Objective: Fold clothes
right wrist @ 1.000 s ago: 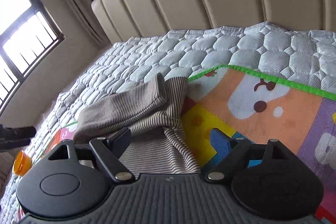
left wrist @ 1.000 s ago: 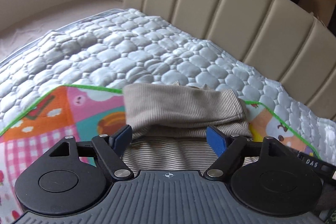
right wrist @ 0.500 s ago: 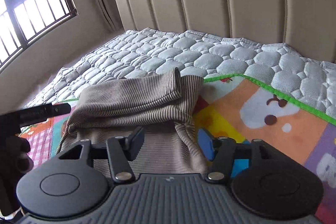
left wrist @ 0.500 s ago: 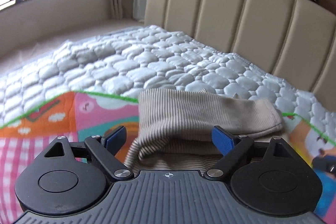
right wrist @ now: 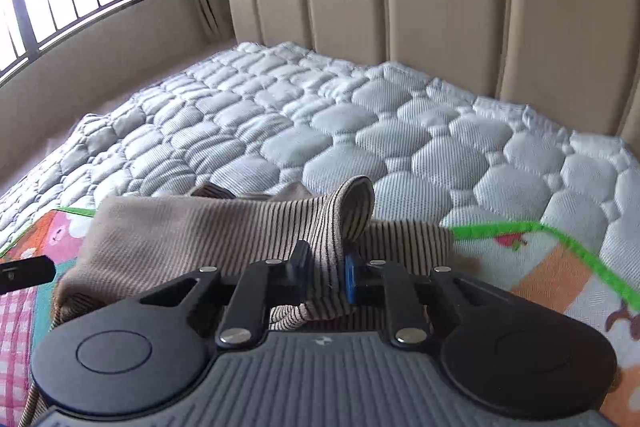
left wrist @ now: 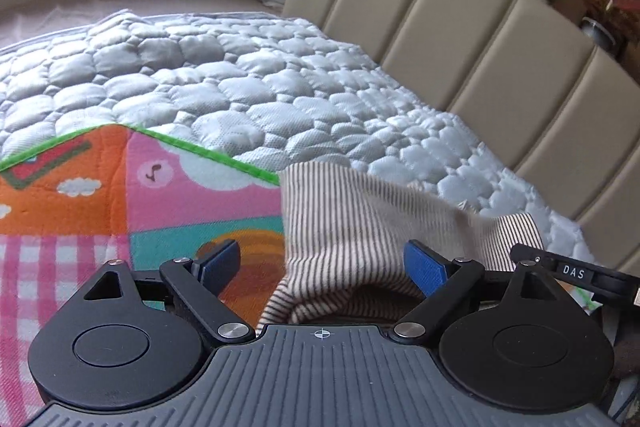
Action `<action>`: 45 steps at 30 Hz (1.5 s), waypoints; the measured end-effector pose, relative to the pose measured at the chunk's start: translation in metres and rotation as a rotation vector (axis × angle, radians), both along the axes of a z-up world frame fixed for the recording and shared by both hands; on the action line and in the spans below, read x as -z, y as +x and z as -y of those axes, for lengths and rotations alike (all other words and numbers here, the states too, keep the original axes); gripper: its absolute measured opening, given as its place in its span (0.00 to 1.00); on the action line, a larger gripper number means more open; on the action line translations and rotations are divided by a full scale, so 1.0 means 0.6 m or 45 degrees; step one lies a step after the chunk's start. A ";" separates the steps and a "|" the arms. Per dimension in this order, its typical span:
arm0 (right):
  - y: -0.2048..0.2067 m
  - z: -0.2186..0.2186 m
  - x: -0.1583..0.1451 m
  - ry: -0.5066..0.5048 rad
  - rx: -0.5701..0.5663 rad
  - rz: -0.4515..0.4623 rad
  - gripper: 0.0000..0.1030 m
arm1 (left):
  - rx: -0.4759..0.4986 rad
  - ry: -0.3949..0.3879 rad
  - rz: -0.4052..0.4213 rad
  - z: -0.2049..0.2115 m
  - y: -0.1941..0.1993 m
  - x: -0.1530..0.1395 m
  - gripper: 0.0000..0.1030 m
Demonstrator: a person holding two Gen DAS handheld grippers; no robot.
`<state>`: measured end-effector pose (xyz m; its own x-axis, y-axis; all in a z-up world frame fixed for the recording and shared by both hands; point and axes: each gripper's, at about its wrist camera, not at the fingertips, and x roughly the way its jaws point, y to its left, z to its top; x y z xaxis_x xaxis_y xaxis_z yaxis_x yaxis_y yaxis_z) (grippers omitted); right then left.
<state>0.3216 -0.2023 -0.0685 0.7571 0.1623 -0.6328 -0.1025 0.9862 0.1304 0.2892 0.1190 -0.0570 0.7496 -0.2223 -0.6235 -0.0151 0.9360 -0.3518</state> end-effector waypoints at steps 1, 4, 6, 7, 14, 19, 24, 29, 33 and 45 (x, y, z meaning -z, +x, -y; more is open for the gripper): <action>-0.009 0.004 -0.012 -0.003 -0.015 0.026 0.16 | 0.019 -0.014 0.002 0.005 0.002 -0.002 0.92; -0.028 0.018 -0.015 -0.031 -0.027 0.010 0.17 | 0.081 -0.019 0.007 0.030 0.008 -0.002 0.92; -0.030 0.020 0.013 -0.094 -0.031 -0.039 0.17 | 0.109 0.057 -0.002 0.052 0.011 0.011 0.92; -0.028 0.019 0.034 -0.138 -0.030 -0.075 0.17 | 0.117 0.104 -0.014 0.060 0.013 0.021 0.91; -0.045 0.027 0.072 -0.185 -0.023 -0.020 0.25 | 0.076 0.262 -0.123 0.058 0.023 0.064 0.91; -0.052 0.032 0.040 -0.247 0.040 0.067 0.39 | 0.085 0.336 -0.086 0.071 0.017 0.049 0.89; -0.046 0.016 0.012 -0.240 -0.013 0.132 0.39 | 0.093 0.382 -0.071 0.080 0.016 0.044 0.89; -0.012 -0.004 0.041 -0.155 -0.082 -0.030 0.39 | 0.092 0.377 -0.072 0.079 0.016 0.043 0.89; -0.015 -0.018 0.076 -0.202 -0.099 -0.040 0.40 | 0.091 0.364 -0.073 0.077 0.015 0.041 0.89; -0.020 0.007 0.049 -0.093 -0.109 -0.055 0.40 | 0.125 0.217 -0.086 0.046 0.018 0.016 0.91</action>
